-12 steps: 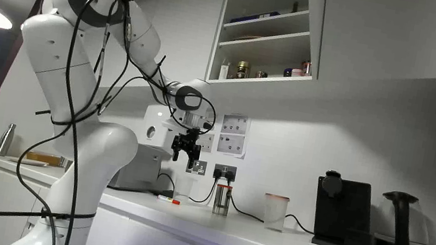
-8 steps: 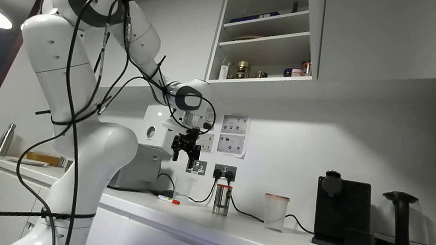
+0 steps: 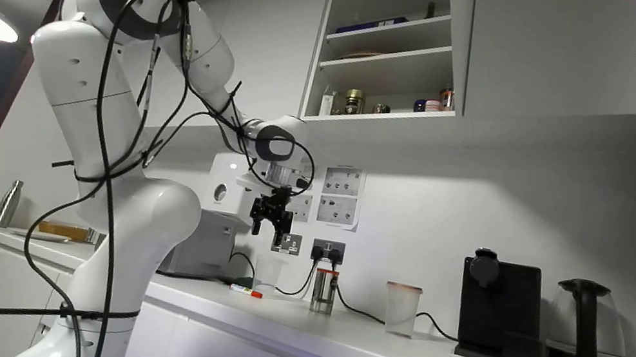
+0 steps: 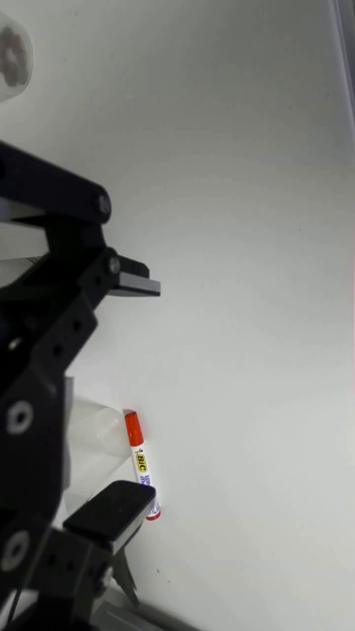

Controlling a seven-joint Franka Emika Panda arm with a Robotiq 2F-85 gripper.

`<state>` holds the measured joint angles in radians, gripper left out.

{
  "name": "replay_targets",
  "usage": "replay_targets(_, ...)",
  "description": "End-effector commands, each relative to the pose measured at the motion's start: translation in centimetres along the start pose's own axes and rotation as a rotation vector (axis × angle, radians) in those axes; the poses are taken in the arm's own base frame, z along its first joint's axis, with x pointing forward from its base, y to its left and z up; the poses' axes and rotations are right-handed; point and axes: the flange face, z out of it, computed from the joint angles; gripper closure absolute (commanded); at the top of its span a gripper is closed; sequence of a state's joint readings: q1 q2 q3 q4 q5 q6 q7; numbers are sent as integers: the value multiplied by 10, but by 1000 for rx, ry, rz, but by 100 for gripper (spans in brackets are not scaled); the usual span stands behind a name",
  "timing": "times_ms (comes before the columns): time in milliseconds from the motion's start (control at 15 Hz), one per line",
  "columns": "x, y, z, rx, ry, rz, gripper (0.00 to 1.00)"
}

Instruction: Put the marker inside the cup

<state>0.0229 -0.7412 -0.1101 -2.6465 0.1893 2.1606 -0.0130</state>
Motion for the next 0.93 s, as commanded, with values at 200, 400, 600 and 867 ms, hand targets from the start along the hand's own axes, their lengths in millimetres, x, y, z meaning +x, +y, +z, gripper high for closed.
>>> replay_targets(200,14,-37,31,-103,-65,54,0)
replay_targets(400,22,-60,53,-184,-75,19,0)
replay_targets(600,35,-76,75,-333,-67,12,0)
replay_targets(867,31,-83,82,-406,-42,0,0)
